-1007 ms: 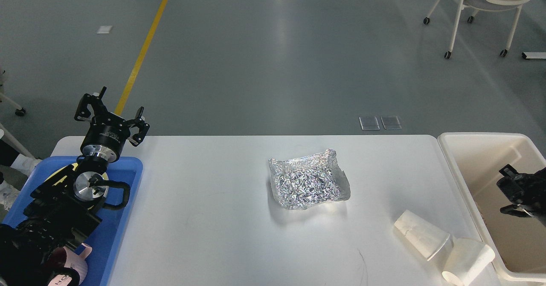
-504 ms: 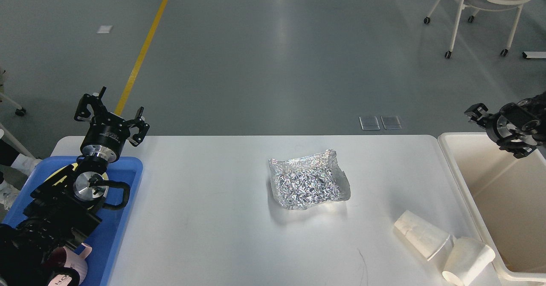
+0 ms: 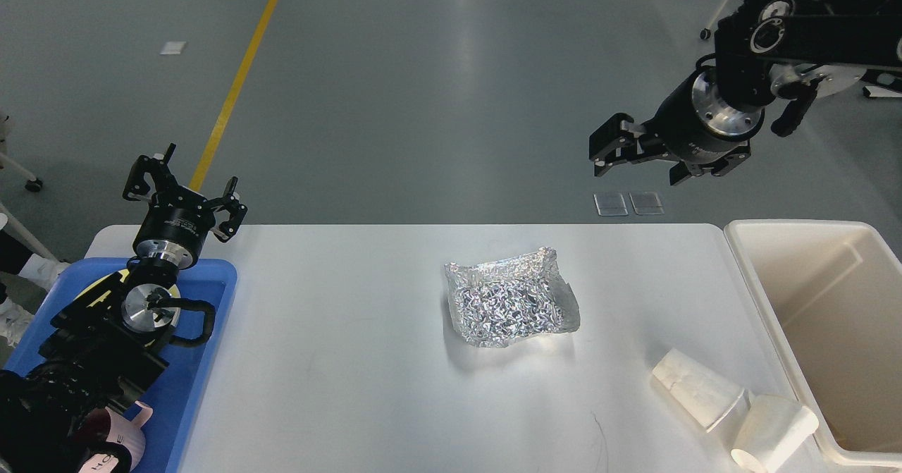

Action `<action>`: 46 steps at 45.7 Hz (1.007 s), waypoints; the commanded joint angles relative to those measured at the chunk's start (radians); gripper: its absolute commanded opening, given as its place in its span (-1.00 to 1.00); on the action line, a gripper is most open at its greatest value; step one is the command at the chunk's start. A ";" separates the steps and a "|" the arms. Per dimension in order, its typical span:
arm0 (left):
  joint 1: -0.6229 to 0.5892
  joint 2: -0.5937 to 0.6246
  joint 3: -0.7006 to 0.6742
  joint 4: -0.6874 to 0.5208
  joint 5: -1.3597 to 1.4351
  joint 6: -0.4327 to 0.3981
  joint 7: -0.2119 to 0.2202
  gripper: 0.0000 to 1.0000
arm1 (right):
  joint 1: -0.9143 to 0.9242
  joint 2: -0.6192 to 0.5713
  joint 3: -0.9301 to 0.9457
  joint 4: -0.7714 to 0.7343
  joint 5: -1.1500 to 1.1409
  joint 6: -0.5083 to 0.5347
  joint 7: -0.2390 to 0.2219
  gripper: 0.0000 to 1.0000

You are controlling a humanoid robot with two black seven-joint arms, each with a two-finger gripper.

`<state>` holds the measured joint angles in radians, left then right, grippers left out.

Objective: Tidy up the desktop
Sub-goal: 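Raise the right gripper out of the bin toward the foil packet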

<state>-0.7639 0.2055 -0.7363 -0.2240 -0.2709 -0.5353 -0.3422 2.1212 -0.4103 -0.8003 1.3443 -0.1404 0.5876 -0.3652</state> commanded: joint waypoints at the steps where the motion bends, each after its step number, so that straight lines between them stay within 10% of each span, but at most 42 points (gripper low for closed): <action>1: 0.000 0.000 0.000 0.000 -0.001 0.000 0.000 0.99 | 0.138 0.048 -0.017 0.162 0.022 0.017 0.000 1.00; 13: 0.000 0.000 0.000 0.000 -0.001 0.000 0.000 0.99 | 0.172 0.065 -0.057 0.200 0.061 -0.005 -0.001 1.00; 46: 0.000 0.000 -0.002 0.000 -0.001 0.000 -0.001 0.99 | -0.477 0.094 -0.004 0.018 0.048 -0.446 0.041 1.00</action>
<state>-0.7639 0.2055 -0.7374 -0.2240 -0.2713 -0.5354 -0.3424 1.7056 -0.3483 -0.8589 1.3882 -0.0875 0.1732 -0.3398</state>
